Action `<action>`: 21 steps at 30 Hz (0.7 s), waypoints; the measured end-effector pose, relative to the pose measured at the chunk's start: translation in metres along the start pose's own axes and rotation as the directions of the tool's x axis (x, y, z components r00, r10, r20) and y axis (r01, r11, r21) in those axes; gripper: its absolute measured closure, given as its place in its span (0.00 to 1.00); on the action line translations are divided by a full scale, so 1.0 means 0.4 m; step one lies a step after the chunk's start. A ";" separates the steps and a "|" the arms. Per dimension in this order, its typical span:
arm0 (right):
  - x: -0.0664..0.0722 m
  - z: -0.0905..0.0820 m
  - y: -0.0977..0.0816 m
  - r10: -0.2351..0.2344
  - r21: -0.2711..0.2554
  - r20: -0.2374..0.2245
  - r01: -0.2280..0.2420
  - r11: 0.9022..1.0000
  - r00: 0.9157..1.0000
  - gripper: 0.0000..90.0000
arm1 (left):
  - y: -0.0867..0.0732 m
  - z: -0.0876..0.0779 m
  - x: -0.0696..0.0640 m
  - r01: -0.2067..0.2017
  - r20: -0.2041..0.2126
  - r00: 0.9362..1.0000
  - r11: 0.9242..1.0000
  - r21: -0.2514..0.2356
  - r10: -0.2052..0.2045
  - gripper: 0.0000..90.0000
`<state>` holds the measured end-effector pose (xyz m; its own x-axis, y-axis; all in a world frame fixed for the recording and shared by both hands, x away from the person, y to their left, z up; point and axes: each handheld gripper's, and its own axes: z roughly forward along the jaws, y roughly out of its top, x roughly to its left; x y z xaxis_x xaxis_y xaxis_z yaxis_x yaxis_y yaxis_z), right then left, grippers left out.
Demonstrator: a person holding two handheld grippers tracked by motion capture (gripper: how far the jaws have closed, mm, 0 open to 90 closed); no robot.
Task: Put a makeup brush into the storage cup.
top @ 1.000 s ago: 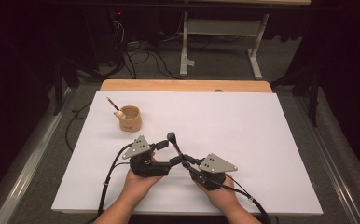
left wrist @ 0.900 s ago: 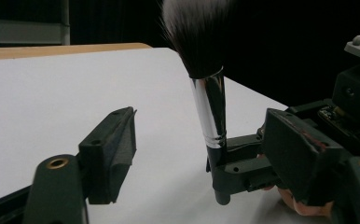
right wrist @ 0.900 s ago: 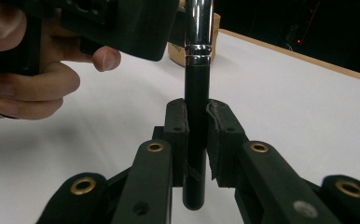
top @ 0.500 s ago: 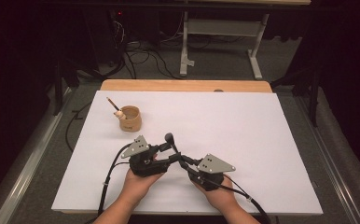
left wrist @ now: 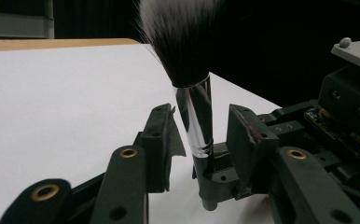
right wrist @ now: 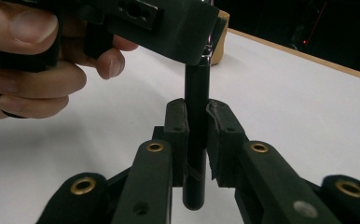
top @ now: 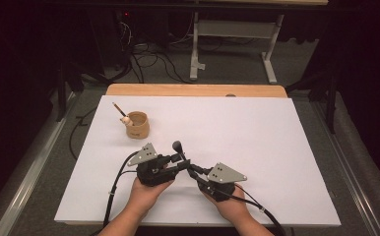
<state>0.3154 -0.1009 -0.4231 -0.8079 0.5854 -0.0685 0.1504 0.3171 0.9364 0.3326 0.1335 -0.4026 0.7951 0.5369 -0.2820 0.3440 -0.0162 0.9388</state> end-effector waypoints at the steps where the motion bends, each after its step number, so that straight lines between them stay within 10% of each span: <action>1: 0.000 0.000 0.000 -0.001 0.000 -0.001 0.001 1.000 1.000 0.91 | -0.001 0.000 -0.001 -0.001 -0.002 1.000 1.000 -0.002 0.001 0.70; 21: 0.001 0.001 0.001 -0.011 0.000 -0.006 0.011 1.000 1.000 0.91 | -0.006 0.000 0.001 -0.005 0.002 1.000 1.000 -0.002 0.005 0.81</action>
<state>0.3154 -0.1003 -0.4230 -0.8129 0.5773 -0.0768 0.1414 0.3237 0.9355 0.3322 0.1338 -0.4049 0.7979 0.5351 -0.2775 0.3390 -0.0178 0.9406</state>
